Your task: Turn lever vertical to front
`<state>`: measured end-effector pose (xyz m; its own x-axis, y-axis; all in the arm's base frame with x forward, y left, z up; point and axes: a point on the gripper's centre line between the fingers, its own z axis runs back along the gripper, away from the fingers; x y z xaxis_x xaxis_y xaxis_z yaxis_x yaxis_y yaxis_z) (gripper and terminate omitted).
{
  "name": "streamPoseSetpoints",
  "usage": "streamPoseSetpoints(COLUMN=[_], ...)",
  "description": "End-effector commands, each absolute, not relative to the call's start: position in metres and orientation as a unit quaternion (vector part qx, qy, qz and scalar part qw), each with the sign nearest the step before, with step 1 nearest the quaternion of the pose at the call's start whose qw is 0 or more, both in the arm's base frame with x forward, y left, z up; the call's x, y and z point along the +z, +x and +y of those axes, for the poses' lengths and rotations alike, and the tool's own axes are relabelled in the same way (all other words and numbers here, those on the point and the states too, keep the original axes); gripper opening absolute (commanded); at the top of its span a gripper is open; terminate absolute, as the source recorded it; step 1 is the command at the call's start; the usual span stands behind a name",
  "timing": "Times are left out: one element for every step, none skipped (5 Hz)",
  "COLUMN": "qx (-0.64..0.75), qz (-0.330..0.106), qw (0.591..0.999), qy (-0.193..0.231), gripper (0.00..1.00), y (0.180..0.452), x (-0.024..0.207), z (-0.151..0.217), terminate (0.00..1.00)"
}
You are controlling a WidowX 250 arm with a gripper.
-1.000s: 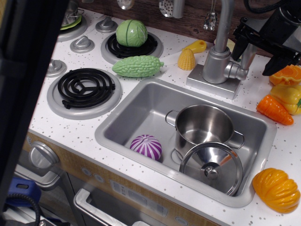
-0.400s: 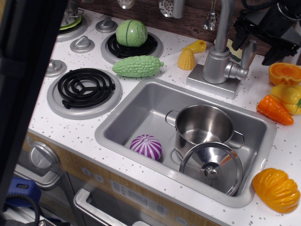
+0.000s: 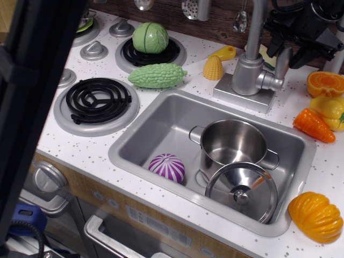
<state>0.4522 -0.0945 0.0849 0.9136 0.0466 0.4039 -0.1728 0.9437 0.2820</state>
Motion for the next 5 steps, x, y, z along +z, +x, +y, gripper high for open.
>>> streamPoseSetpoints(qx=[0.099,0.122,0.131,0.126,0.110], qz=[-0.208,-0.173,-0.147,-0.127,-0.113], qw=[0.963,0.969,0.974,0.979,0.984], qy=[0.140,0.130,0.109,0.099,0.088], gripper=[0.00,0.00,0.00,0.00,0.00], y=[0.438,0.420,0.411,0.406,0.402], x=[0.108,0.107,0.095,0.091,0.082], z=[-0.114,-0.124,-0.126,-0.126,-0.121], terminate=[0.00,0.00,0.00,0.00,0.00])
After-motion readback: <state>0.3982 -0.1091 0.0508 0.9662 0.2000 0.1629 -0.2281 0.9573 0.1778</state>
